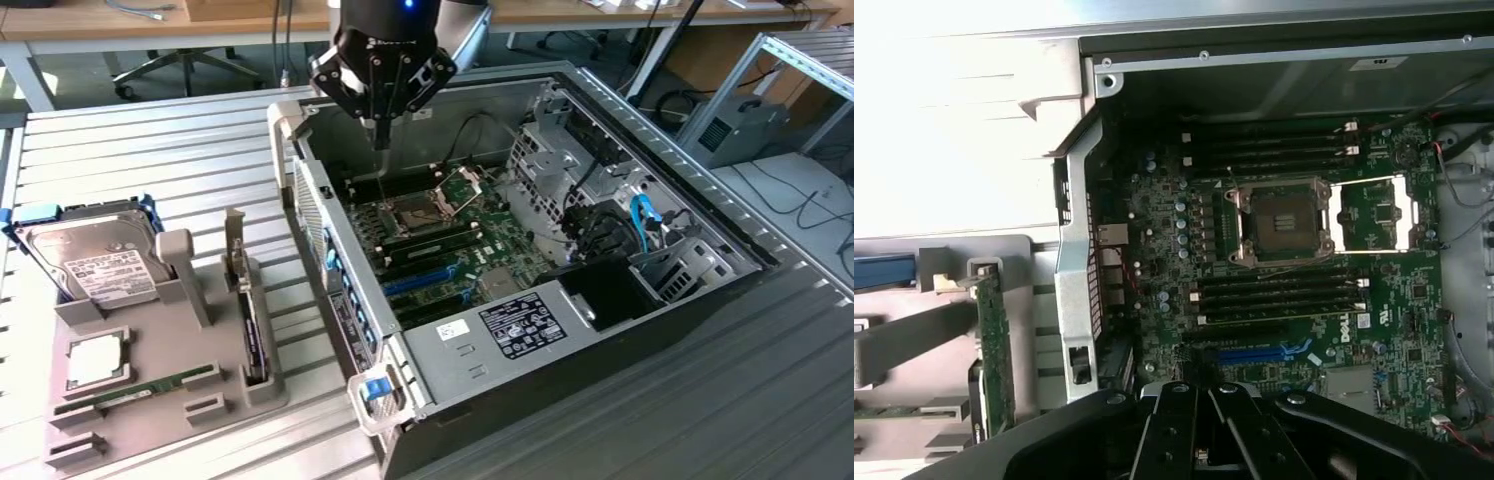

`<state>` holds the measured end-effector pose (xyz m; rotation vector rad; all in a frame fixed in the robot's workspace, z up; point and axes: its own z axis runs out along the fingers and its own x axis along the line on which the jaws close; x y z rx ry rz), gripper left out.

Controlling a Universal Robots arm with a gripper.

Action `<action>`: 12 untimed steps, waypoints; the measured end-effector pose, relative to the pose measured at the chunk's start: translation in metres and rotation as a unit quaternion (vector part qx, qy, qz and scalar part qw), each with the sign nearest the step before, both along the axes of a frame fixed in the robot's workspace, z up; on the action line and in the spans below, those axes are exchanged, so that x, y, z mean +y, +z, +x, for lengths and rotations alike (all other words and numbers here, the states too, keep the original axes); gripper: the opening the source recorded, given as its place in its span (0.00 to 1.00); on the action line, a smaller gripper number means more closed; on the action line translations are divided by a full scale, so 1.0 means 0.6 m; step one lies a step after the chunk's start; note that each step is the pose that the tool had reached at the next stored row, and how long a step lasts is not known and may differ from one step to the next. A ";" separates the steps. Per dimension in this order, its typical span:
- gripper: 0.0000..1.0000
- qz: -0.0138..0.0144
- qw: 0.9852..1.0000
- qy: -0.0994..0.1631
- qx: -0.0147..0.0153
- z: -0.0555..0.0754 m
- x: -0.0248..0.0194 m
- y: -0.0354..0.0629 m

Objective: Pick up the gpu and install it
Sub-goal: 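Reach for the gpu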

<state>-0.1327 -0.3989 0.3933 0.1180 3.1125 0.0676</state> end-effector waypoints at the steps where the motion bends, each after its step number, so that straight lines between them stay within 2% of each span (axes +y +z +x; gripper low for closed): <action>1: 0.11 0.000 1.000 0.000 0.000 -0.001 0.0000 0.000; 12: 0.11 0.000 1.000 0.000 0.000 -0.015 0.0000 0.000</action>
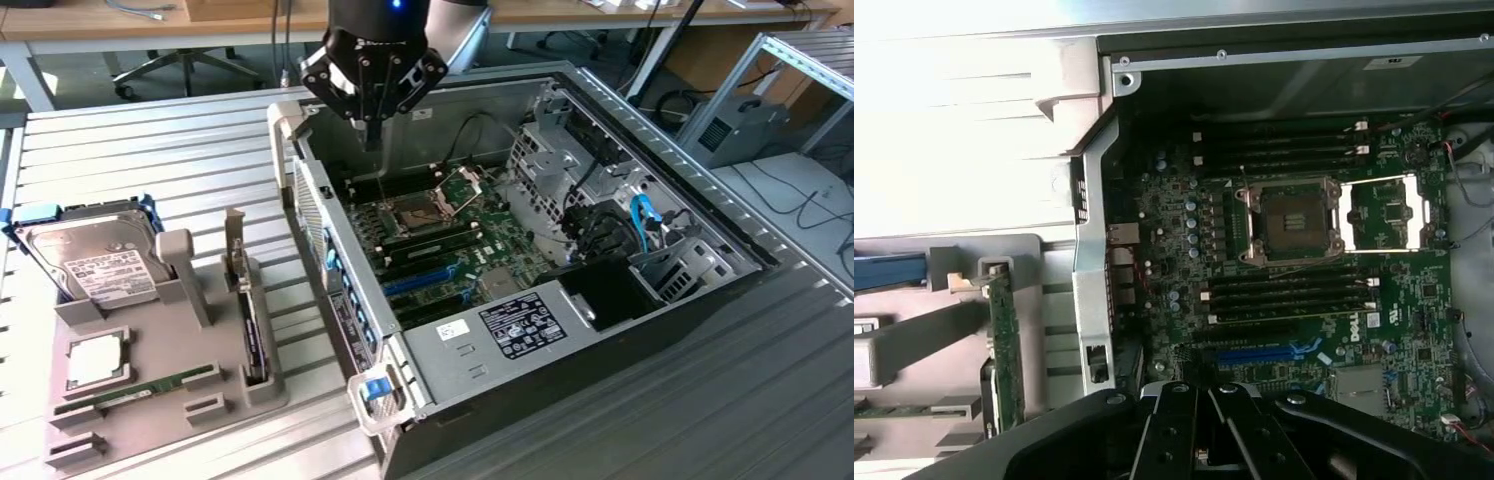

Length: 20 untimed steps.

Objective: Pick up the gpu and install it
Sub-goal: 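Reach for the gpu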

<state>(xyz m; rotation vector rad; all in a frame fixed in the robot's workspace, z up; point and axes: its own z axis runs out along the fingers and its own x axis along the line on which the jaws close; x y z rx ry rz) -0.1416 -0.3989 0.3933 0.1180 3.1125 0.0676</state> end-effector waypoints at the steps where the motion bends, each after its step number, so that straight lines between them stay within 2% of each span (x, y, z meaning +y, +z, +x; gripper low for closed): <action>1: 0.11 0.000 1.000 0.000 0.000 -0.002 0.0000 0.000; 20: 0.11 0.000 1.000 0.000 0.000 -0.026 0.0000 0.000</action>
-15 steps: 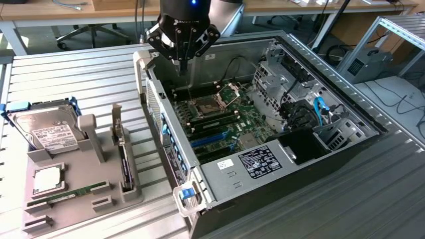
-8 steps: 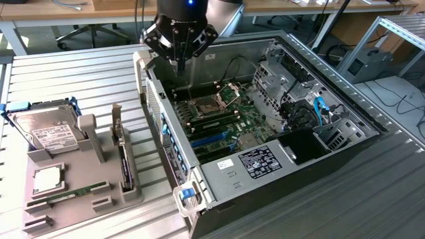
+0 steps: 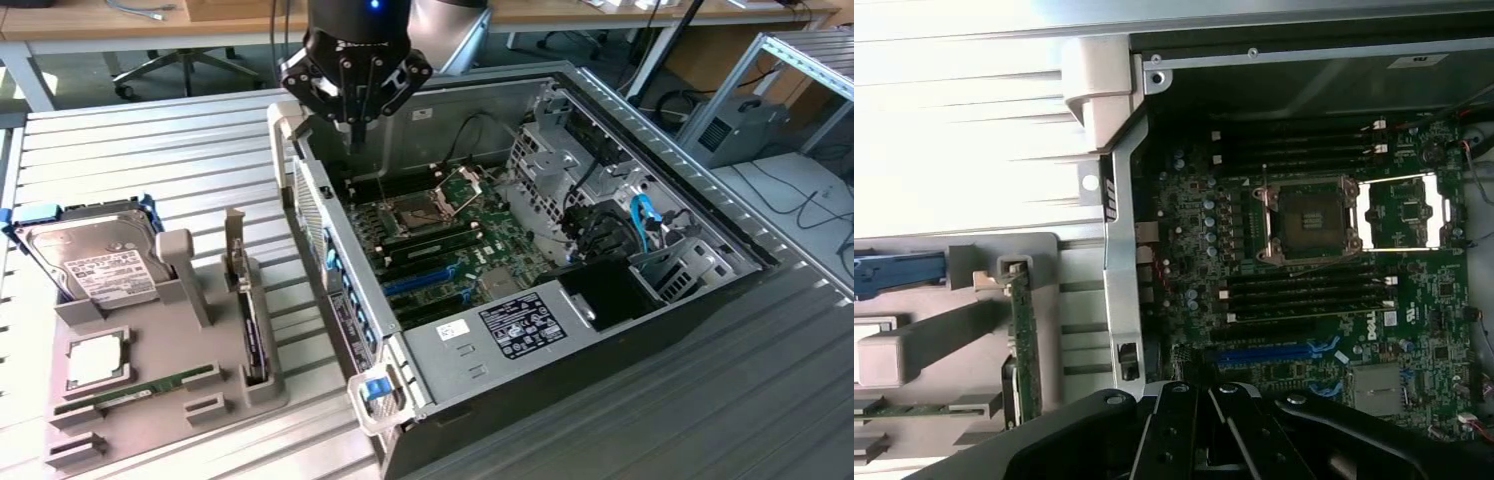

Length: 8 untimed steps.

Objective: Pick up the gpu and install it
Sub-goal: 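Reach for the gpu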

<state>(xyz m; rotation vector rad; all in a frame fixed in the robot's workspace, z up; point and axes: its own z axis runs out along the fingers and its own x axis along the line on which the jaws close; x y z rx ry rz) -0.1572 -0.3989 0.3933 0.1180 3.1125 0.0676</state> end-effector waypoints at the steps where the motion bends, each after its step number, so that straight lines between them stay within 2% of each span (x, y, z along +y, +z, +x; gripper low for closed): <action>1: 0.11 0.000 1.000 0.000 0.000 -0.001 0.0000 0.000; 8: 0.11 0.000 1.000 0.000 0.000 -0.006 0.0000 0.000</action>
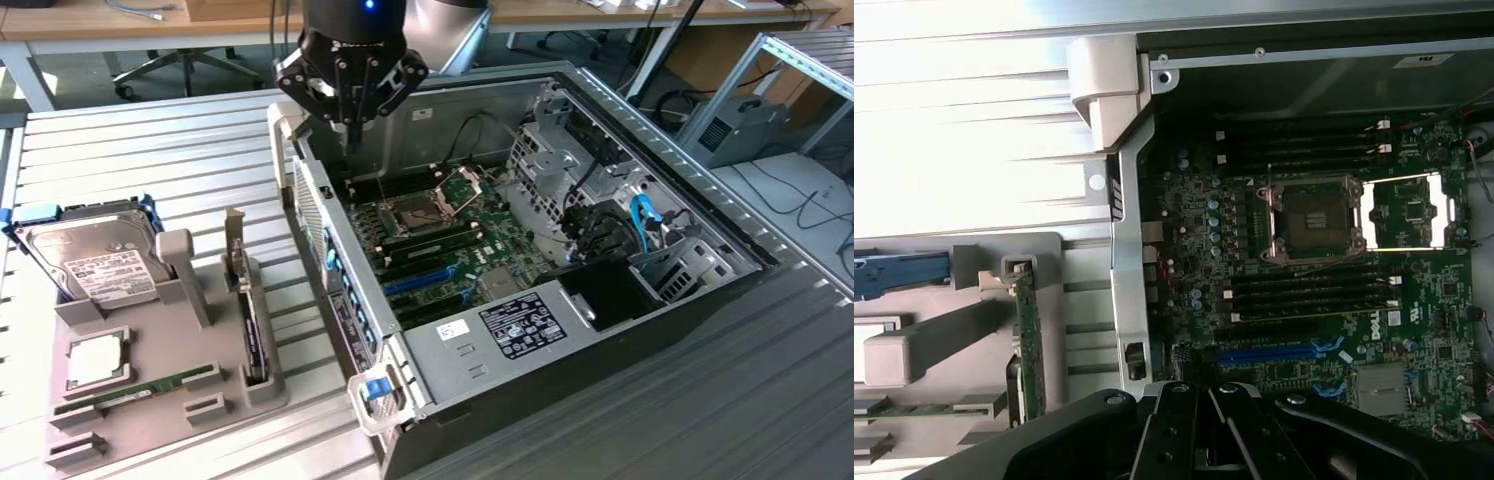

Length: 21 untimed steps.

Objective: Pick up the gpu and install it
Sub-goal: 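Reach for the gpu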

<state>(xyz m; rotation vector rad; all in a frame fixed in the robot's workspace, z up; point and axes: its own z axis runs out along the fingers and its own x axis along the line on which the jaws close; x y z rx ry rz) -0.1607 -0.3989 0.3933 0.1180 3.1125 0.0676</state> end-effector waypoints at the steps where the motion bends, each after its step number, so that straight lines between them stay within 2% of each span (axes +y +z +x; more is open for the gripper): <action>1: 0.11 0.000 1.000 0.000 0.000 -0.001 0.0000 0.000; 21: 0.11 0.000 1.000 0.000 0.000 -0.019 0.0000 0.000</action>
